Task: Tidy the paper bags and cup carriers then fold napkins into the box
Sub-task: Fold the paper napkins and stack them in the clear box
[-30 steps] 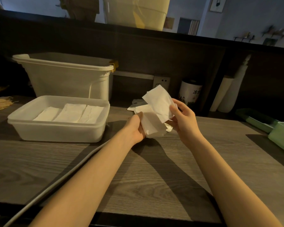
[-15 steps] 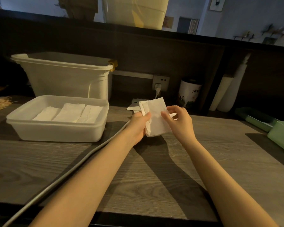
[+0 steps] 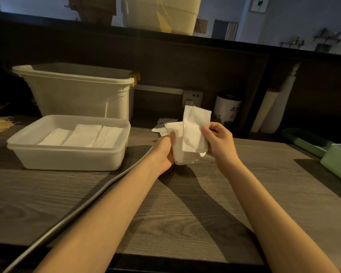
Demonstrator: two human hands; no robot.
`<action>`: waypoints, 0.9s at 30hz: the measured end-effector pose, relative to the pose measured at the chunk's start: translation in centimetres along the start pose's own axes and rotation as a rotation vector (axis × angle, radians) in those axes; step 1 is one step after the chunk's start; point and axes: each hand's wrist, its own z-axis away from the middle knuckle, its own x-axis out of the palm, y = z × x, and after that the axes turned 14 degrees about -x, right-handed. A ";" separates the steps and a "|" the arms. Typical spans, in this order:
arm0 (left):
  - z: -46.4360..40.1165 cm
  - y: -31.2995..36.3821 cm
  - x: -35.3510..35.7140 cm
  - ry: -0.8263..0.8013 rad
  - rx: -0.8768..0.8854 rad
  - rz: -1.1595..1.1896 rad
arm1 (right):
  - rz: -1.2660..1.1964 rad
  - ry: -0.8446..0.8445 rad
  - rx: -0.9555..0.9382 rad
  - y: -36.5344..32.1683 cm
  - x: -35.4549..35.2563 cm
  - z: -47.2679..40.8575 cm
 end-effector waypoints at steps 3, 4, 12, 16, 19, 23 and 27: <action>-0.2 -0.1 0.0 -0.051 -0.006 -0.028 | 0.084 -0.083 0.029 0.4 0.3 0.3; -0.3 -0.1 0.0 -0.053 -0.010 -0.033 | 0.143 -0.106 0.021 0.5 0.4 0.4; 0.0 -0.2 -0.1 -0.058 0.014 -0.239 | 0.372 -0.185 0.000 0.6 0.4 0.6; -0.4 -0.2 -0.2 0.055 0.068 -0.315 | 0.305 -0.195 0.025 0.3 0.3 0.4; -0.4 0.2 -0.5 0.119 0.108 -0.291 | 0.237 -0.093 0.024 0.1 -0.5 0.0; -0.4 0.8 -1.0 0.170 0.149 -0.249 | 0.455 0.022 0.011 1.4 -2.2 -0.5; -0.4 1.1 -1.4 0.213 0.157 -0.248 | 0.896 -0.078 -0.032 2.8 -3.1 -0.5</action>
